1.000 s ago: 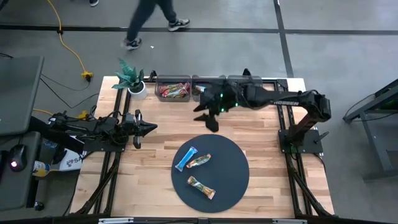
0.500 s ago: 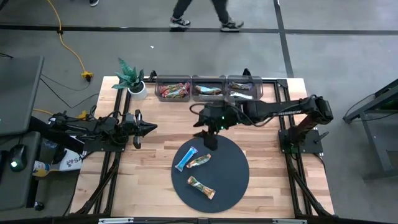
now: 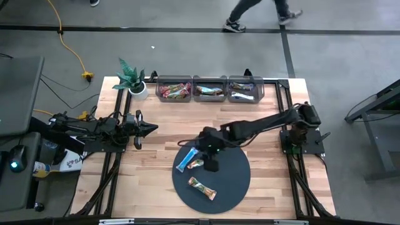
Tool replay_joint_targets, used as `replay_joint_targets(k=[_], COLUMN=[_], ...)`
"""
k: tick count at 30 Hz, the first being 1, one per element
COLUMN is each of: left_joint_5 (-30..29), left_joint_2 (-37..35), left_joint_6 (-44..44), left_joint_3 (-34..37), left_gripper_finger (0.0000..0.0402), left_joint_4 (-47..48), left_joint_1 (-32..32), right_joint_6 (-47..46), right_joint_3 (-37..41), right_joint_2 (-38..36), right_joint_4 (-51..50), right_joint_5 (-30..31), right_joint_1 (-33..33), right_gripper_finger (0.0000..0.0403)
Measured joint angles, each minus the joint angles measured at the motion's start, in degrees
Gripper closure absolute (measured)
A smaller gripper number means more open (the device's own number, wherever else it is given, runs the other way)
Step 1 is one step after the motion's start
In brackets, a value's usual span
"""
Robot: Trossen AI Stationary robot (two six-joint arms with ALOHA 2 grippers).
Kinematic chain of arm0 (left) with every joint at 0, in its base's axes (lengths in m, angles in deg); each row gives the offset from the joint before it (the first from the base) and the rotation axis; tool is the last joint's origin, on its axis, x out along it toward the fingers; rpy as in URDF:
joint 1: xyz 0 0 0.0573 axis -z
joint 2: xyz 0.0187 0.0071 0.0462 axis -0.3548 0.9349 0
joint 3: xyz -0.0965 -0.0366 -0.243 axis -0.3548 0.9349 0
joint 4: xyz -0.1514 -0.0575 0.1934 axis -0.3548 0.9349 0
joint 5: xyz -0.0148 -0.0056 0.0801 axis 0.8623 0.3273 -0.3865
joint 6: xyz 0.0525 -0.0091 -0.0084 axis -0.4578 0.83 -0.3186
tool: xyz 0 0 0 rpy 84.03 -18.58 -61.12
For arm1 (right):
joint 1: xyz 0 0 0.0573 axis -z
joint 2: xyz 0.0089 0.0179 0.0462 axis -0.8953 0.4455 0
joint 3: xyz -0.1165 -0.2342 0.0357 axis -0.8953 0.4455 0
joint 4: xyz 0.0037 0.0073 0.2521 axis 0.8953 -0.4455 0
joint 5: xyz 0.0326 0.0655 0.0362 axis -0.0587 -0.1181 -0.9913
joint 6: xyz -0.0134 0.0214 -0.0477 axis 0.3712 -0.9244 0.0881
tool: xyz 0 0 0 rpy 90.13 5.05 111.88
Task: Pick and place Granola Bars by type
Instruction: Put the yellow granola bar into the middle black bin
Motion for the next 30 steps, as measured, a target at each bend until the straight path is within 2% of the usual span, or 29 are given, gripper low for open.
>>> replay_joint_targets(k=[9, 16, 25, 30], left_joint_5=[0.0, 0.0, 0.0, 0.0], left_joint_2=[0.0, 0.0, 0.0, 0.0], left_joint_6=[0.0, 0.0, 0.0, 0.0], left_joint_3=[0.0, 0.0, 0.0, 0.0], left_gripper_finger=[0.04, 0.04, 0.04, 0.04], left_joint_4=[0.0, 0.0, 0.0, 0.0], left_joint_1=[0.0, 0.0, 0.0, 0.0], right_joint_6=[8.4, 16.4, 16.9, 16.5], right_joint_3=[0.0, 0.0, 0.0, 0.0], right_joint_2=[6.1, 8.8, 12.2, 13.8], right_joint_4=[-1.8, -2.9, 0.2, 1.5], right_joint_5=[-1.7, 3.8, 8.0, 8.1], right_joint_1=[-2.6, -4.1, -4.8, -4.8], right_gripper_finger=[0.0213, 0.0194, 0.017, 0.0166])
